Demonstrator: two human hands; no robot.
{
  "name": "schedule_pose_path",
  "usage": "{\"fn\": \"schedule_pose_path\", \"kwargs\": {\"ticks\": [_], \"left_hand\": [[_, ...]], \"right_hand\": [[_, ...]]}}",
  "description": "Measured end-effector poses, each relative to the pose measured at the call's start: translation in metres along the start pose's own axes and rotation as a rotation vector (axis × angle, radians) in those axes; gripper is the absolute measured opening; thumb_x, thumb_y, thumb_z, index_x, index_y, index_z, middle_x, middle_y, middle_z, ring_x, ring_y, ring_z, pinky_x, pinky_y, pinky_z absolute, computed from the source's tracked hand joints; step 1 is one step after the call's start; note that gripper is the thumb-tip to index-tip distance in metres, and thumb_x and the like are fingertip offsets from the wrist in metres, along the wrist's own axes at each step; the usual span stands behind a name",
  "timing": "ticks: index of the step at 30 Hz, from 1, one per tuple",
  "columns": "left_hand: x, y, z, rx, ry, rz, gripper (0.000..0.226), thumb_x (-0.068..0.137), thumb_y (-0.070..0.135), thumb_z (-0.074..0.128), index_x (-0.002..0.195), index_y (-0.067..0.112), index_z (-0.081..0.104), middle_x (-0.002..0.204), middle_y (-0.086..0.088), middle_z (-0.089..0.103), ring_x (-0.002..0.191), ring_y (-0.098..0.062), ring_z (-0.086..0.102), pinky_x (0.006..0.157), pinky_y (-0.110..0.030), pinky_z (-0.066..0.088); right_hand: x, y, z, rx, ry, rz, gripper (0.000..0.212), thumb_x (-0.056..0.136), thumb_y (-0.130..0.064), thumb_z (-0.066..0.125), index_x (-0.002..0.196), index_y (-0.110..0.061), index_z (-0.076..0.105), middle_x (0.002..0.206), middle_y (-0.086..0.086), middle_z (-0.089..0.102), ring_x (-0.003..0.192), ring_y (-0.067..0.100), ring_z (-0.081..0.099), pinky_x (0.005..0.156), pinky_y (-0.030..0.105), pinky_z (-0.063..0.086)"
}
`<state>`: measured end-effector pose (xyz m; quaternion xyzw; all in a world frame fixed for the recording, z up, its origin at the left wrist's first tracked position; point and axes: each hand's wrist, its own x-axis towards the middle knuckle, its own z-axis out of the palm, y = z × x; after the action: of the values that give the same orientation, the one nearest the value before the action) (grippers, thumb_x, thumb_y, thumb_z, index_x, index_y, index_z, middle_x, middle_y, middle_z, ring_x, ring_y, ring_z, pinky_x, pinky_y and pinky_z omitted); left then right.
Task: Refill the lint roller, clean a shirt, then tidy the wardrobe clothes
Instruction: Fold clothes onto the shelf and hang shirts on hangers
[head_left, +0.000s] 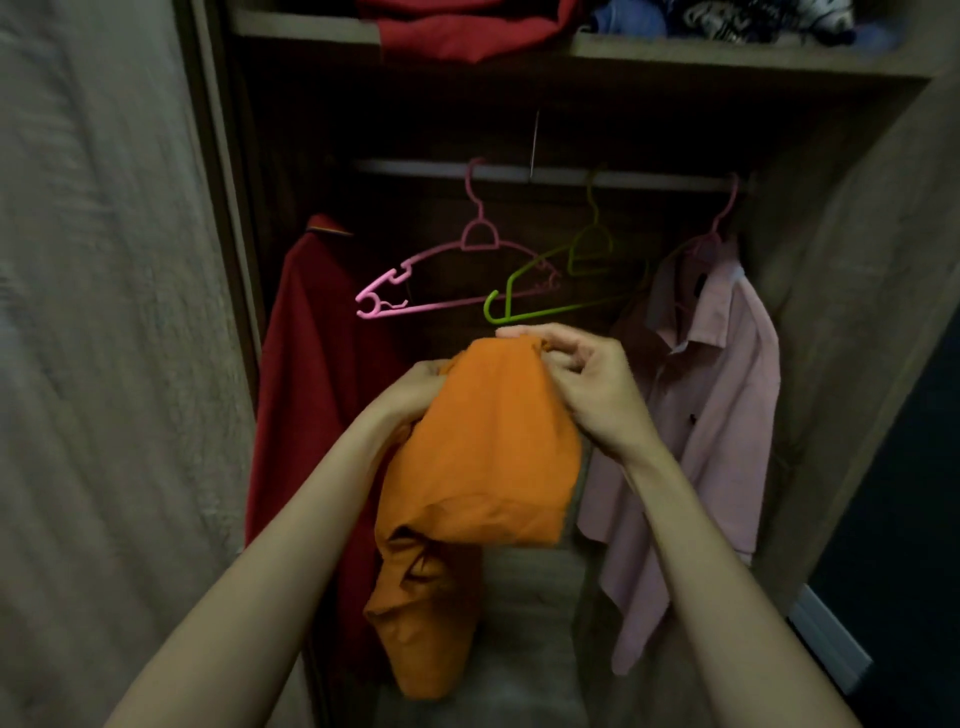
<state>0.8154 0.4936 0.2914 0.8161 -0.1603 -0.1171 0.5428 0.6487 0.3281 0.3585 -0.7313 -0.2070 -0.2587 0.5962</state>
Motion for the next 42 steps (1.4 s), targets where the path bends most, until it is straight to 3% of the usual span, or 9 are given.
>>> {"fn": "schedule_pose_path", "kwargs": {"ticks": [2, 6, 10, 13, 17, 22, 29, 39, 42], "left_hand": [[-0.036, 0.025, 0.011, -0.011, 0.053, 0.026, 0.05, 0.074, 0.048, 0.07, 0.115, 0.018, 0.065, 0.1, -0.007, 0.072, 0.087, -0.02, 0.067, 0.078, -0.037, 0.054], [-0.053, 0.033, 0.015, -0.154, 0.071, 0.116, 0.027, 0.1, 0.031, 0.048, 0.12, 0.016, 0.059, 0.086, -0.004, 0.059, 0.059, -0.007, 0.058, 0.057, -0.018, 0.047], [-0.084, 0.051, 0.008, -0.263, 0.078, 0.282, 0.049, 0.094, 0.057, 0.038, 0.132, 0.03, 0.051, 0.121, 0.002, 0.066, 0.103, -0.013, 0.068, 0.088, -0.03, 0.051], [-0.106, 0.057, 0.012, -0.255, -0.009, 0.325, 0.059, 0.085, 0.07, 0.043, 0.134, 0.037, 0.048, 0.126, 0.007, 0.064, 0.111, -0.009, 0.065, 0.091, -0.029, 0.05], [-0.123, 0.056, 0.028, -0.075, -0.025, 0.352, 0.058, 0.08, 0.04, 0.069, 0.134, 0.027, 0.052, 0.12, 0.011, 0.066, 0.105, 0.003, 0.063, 0.088, -0.017, 0.052], [-0.105, 0.04, 0.028, 0.064, 0.175, 0.342, 0.014, 0.089, 0.026, 0.066, 0.097, 0.017, 0.075, 0.093, -0.006, 0.075, 0.086, -0.017, 0.071, 0.09, -0.042, 0.054], [-0.078, 0.041, 0.015, 0.019, 0.262, 0.375, 0.02, 0.094, 0.03, 0.06, 0.09, 0.016, 0.072, 0.085, -0.012, 0.072, 0.076, -0.024, 0.067, 0.079, -0.046, 0.055], [-0.062, 0.061, 0.024, -0.074, 0.177, 0.462, 0.041, 0.097, 0.041, 0.049, 0.098, 0.005, 0.068, 0.078, -0.005, 0.061, 0.071, -0.013, 0.056, 0.068, -0.023, 0.047], [-0.063, 0.069, 0.024, -0.132, 0.144, 0.471, 0.032, 0.097, 0.036, 0.051, 0.103, 0.011, 0.07, 0.08, 0.0, 0.067, 0.071, -0.008, 0.062, 0.068, -0.016, 0.051]], "right_hand": [[0.009, 0.003, -0.01, -0.037, 0.057, -0.017, 0.019, 0.09, 0.001, 0.055, 0.092, -0.008, 0.072, 0.063, 0.011, 0.066, 0.06, 0.009, 0.049, 0.052, 0.024, 0.036], [0.025, 0.003, -0.018, -0.376, 0.235, -0.172, 0.026, 0.079, -0.024, 0.056, 0.065, -0.006, 0.068, 0.05, -0.001, 0.051, 0.048, 0.003, 0.042, 0.046, 0.029, 0.031], [0.03, 0.015, -0.022, -0.727, 0.303, -0.146, 0.043, 0.081, -0.037, 0.066, 0.052, -0.007, 0.058, 0.044, -0.001, 0.051, 0.046, 0.017, 0.054, 0.049, 0.037, 0.043], [0.025, 0.022, -0.021, -0.666, 0.274, -0.073, 0.042, 0.084, -0.031, 0.065, 0.049, -0.008, 0.058, 0.041, -0.003, 0.057, 0.04, 0.011, 0.058, 0.047, 0.03, 0.048], [0.025, 0.024, -0.016, -0.557, 0.209, 0.051, 0.039, 0.086, -0.029, 0.062, 0.053, -0.007, 0.062, 0.043, -0.001, 0.063, 0.04, 0.009, 0.06, 0.048, 0.019, 0.048], [0.023, 0.024, -0.023, -0.429, 0.185, 0.1, 0.038, 0.088, -0.028, 0.064, 0.062, -0.001, 0.064, 0.046, 0.001, 0.066, 0.039, 0.01, 0.059, 0.051, 0.012, 0.047], [0.017, 0.031, -0.038, -0.338, 0.197, 0.173, 0.035, 0.088, -0.034, 0.063, 0.062, -0.012, 0.063, 0.046, 0.002, 0.065, 0.038, 0.008, 0.056, 0.052, 0.013, 0.043], [0.009, 0.034, -0.062, -0.351, 0.278, 0.176, 0.042, 0.093, -0.04, 0.054, 0.063, -0.013, 0.065, 0.04, -0.001, 0.058, 0.039, 0.006, 0.054, 0.071, 0.018, 0.047], [0.005, 0.039, -0.065, -0.458, 0.269, 0.17, 0.047, 0.092, -0.044, 0.055, 0.055, -0.016, 0.06, 0.039, -0.001, 0.054, 0.04, 0.007, 0.051, 0.057, 0.023, 0.042]]}}
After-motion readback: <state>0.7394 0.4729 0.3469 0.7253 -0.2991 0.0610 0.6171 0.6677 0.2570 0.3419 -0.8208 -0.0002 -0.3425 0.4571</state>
